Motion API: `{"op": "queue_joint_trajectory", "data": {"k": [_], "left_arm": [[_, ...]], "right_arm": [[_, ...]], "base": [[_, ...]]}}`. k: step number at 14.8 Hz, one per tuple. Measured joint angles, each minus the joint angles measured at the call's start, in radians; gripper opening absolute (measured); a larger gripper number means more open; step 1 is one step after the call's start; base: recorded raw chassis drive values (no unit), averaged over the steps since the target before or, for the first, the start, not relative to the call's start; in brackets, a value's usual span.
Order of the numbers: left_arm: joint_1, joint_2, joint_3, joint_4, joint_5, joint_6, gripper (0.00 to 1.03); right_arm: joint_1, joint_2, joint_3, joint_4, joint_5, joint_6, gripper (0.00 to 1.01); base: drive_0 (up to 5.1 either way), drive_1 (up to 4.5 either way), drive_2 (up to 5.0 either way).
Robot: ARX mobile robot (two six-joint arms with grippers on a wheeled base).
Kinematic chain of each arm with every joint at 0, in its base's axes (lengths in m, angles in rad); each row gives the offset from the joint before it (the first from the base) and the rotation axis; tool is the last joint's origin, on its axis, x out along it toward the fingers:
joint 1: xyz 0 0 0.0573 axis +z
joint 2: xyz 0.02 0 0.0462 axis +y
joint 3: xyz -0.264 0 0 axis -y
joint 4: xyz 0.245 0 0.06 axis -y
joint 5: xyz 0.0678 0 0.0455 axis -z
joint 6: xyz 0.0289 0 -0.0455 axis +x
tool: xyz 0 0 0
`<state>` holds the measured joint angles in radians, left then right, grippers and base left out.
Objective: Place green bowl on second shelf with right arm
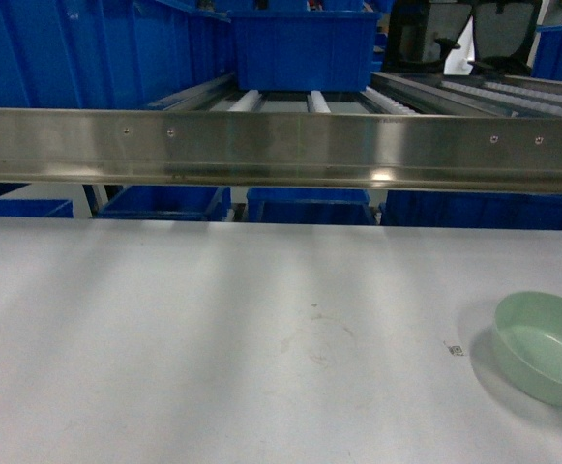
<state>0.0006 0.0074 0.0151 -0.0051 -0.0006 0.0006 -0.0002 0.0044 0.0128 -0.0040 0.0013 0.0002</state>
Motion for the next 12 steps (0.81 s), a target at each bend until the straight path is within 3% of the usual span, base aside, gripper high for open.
{"op": "queue_joint_trajectory", "data": {"k": [8,9,10,11,12], "left_arm": [[0.0,0.0,0.0,0.0,0.0,0.0,0.98],[0.0,0.0,0.0,0.0,0.0,0.0,0.98],[0.0,0.0,0.0,0.001,0.0,0.0,0.98],[0.0,0.0,0.0,0.0,0.0,0.0,0.98],[0.0,0.0,0.0,0.001,0.0,0.0,0.98]], "right_arm": [[0.0,0.0,0.0,0.0,0.0,0.0,0.98],[-0.043,0.037,0.015,-0.041,-0.078,0.03,0.98],[-0.159,0.206,0.075,-0.01,-0.192,0.097,0.98],[-0.247,0.361,0.156,0.057,-0.272,0.166,0.98],[-0.275,0.535,0.262,0.151,-0.332,0.23,0.98]], "base": [[0.0,0.0,0.0],[0.0,0.0,0.0],[0.0,0.0,0.0],[0.0,0.0,0.0],[0.0,0.0,0.0]]}}
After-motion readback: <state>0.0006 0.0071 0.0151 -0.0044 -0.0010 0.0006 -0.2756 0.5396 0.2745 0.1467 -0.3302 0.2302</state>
